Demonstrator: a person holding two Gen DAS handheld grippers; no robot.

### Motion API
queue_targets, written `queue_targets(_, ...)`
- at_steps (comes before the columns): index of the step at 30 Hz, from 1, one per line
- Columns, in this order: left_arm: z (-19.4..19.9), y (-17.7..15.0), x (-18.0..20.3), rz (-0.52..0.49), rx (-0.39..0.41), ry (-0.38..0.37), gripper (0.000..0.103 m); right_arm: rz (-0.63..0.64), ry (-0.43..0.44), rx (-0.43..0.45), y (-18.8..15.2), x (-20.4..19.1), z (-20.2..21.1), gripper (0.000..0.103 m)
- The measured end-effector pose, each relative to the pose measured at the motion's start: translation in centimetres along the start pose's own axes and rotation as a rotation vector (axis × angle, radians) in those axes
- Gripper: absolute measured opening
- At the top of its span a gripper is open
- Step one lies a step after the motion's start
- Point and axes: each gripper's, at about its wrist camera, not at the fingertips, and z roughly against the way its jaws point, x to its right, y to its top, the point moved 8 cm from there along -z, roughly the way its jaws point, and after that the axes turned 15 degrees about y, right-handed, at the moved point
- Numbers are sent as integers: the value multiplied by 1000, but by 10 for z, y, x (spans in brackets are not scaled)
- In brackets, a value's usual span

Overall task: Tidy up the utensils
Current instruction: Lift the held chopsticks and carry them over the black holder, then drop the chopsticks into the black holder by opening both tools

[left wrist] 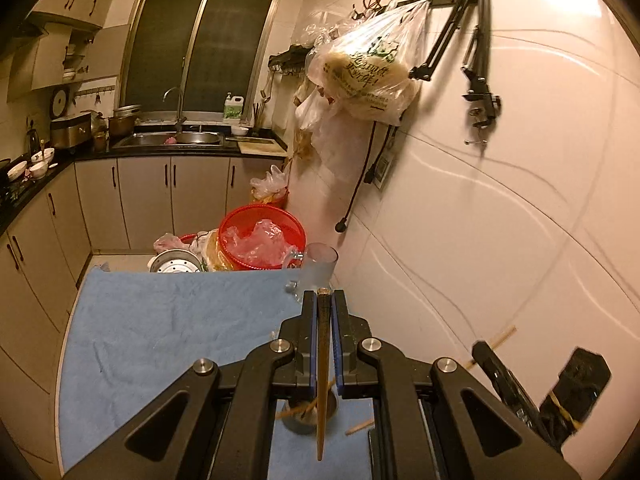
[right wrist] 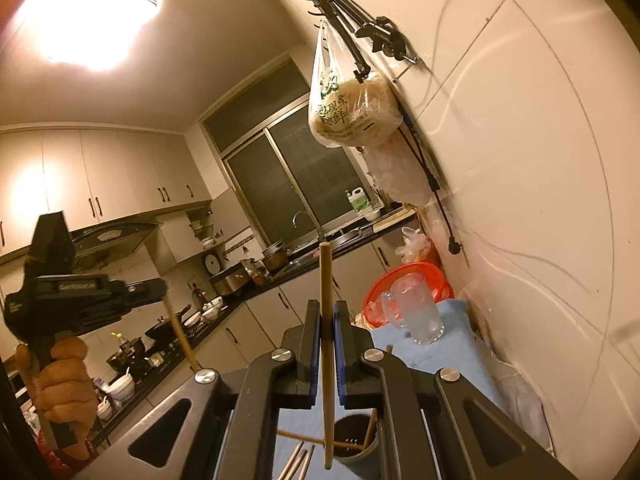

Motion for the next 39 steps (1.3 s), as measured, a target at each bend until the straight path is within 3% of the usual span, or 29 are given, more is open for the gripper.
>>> queue_targets(7,-58,10,-2,55,-1,79,7,9,-44,-9,2,22,-26,6)
queue_targets(18,-139,-31,-4,72,-172,124,7,-16,-82,-121,-36,59,-74,6)
queue_targets(27,-158,-50,-3,48,-240,148,7,-79,-120,-225,-74,87,-98,7)
queue_targets(35,-152,-51,-4,45,-244,138,10,-103,-115,-231,-76,88,-96,9)
queue_targets(37,-144,-48,-6,50,-232,133,14,-91,-118,-211,-71,84,-89,10)
queue_targets(39,-134,-45,-10,58,-216,129,25,-89,-114,-193,-66,79,-81,10)
